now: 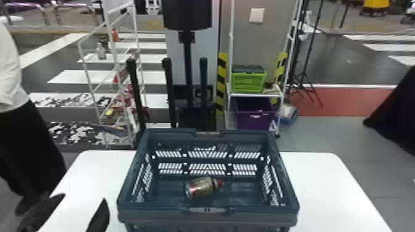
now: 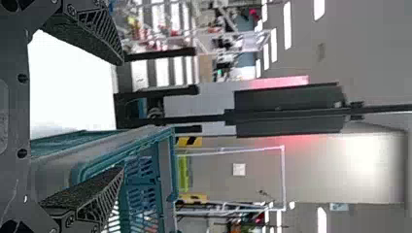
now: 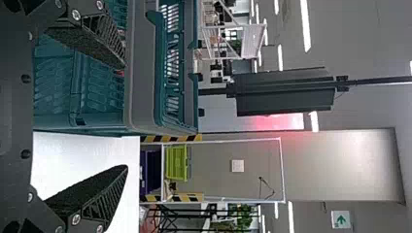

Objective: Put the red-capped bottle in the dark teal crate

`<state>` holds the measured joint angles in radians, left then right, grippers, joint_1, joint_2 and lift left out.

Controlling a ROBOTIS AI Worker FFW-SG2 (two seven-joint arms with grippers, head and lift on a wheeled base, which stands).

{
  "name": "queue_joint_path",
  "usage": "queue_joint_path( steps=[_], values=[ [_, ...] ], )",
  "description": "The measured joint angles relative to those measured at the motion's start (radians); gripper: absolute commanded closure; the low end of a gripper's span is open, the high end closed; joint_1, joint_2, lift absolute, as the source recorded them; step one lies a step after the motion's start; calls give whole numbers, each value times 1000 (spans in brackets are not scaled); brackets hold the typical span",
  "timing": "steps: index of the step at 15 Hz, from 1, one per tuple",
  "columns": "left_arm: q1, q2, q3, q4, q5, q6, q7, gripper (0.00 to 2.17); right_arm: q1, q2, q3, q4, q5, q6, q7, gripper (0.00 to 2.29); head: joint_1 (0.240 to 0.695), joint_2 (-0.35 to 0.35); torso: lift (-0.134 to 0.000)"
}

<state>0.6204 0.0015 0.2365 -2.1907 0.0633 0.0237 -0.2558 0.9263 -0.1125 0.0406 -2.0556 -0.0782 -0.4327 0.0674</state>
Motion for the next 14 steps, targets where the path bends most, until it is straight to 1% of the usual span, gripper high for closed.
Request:
queue_joint_path(
  steps=[2,3,5,7,9,14],
  values=[
    [89,0,-68,64,-20,-202,96,124,2,-3,4,-8,5,15,0,151,499,0,0],
    [124,0,-104,93,-31,-272,134,124,2,-5,7,-10,8,20,0,151,499,0,0],
    [175,0,-172,141,-59,-371,226,124,2,-6,9,-11,11,24,0,151,499,0,0],
    [212,0,-235,169,-91,-432,308,120,0,-6,15,-12,13,23,0,151,499,0,0],
    [240,0,-264,182,-107,-489,339,117,-4,-5,20,-8,21,22,0,151,499,0,0],
    [279,0,-269,193,-109,-560,353,117,-11,-2,33,-2,35,21,0,151,499,0,0]
  ],
)
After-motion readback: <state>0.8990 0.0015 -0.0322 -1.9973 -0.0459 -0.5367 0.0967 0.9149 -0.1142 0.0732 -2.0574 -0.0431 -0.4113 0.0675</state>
